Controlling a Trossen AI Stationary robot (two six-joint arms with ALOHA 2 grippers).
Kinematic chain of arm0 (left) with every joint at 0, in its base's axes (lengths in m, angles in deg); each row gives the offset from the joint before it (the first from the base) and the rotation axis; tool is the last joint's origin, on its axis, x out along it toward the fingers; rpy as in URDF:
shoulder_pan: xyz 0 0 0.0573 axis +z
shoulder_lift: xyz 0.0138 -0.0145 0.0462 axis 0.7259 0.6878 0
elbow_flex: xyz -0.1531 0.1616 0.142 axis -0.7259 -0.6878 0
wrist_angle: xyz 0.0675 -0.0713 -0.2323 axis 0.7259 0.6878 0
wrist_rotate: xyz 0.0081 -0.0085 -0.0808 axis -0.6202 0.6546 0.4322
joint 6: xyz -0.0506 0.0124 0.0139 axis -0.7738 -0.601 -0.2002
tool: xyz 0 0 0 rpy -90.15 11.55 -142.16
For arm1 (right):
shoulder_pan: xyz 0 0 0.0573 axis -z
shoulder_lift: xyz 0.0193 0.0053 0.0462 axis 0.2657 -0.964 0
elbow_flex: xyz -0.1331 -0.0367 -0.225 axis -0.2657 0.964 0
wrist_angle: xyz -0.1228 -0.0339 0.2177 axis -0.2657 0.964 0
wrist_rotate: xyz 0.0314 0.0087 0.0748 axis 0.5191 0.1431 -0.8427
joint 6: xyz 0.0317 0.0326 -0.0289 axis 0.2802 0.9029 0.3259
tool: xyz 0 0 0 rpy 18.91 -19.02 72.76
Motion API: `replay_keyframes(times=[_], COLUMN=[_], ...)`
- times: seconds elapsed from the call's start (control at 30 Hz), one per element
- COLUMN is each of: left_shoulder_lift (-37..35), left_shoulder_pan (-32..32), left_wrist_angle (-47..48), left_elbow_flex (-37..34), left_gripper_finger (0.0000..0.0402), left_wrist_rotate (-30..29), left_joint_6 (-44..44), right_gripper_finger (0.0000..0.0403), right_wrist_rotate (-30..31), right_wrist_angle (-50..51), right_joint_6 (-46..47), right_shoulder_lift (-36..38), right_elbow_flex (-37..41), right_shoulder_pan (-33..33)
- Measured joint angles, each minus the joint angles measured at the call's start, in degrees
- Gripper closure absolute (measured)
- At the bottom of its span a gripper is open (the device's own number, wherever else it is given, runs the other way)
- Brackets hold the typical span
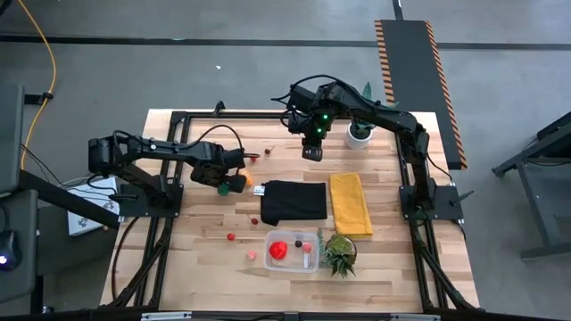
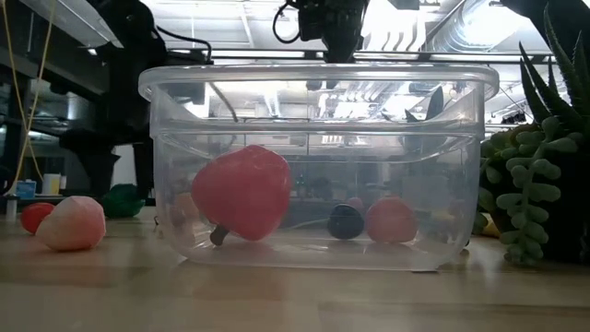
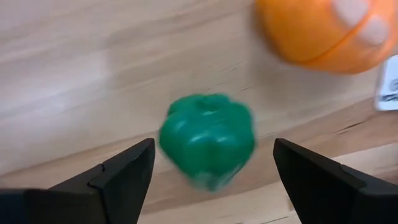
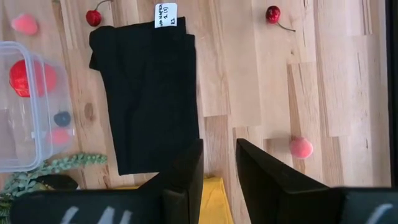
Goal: Pick and placing Produce into tupperware
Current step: Put the bell pepper into the transparent bin
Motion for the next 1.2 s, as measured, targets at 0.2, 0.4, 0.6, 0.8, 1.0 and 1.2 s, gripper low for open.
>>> replay_keyframes(times=[0.2,0.4,0.6,0.8,1.0,1.2], left_shoulder_lift=[0.0,0.0,0.0,0.0,0.0,0.0], left_shoulder_pan=[0.0,0.0,0.0,0.0,0.0,0.0], left_wrist_angle=[-1.72,-1.68,-1.82,-1.84,-1.84,-1.77], left_elbow_flex=[0.02,0.02,0.02,0.02,0.02,0.04], left_gripper_finger=[0.0085,0.0085,0.0085,0.0085,0.0085,0.0085], left_wrist_rotate=[-1.34,-2.04,-2.86,-2.88,-2.77,-3.12], left_joint_6=[-0.26,-0.28,0.53,1.78,3.52,4.46], right_gripper_finger=[0.0317,0.0317,0.0317,0.0317,0.0317,0.0317], right_wrist_rotate=[0.0,0.0,0.0,0.0,0.0,0.0], right_wrist_angle=[0.0,0.01,0.01,0.02,0.02,0.02], right_joint_6=[0.0,-0.02,-0.02,-0.02,-0.23,-0.44], right_shoulder_lift=[0.0,0.0,0.0,0.0,0.0,-0.02], right_elbow_flex=[0.0,0.0,0.0,0.0,0.0,0.01], right_shoulder_pan=[0.0,0.0,0.0,0.0,0.0,0.0])
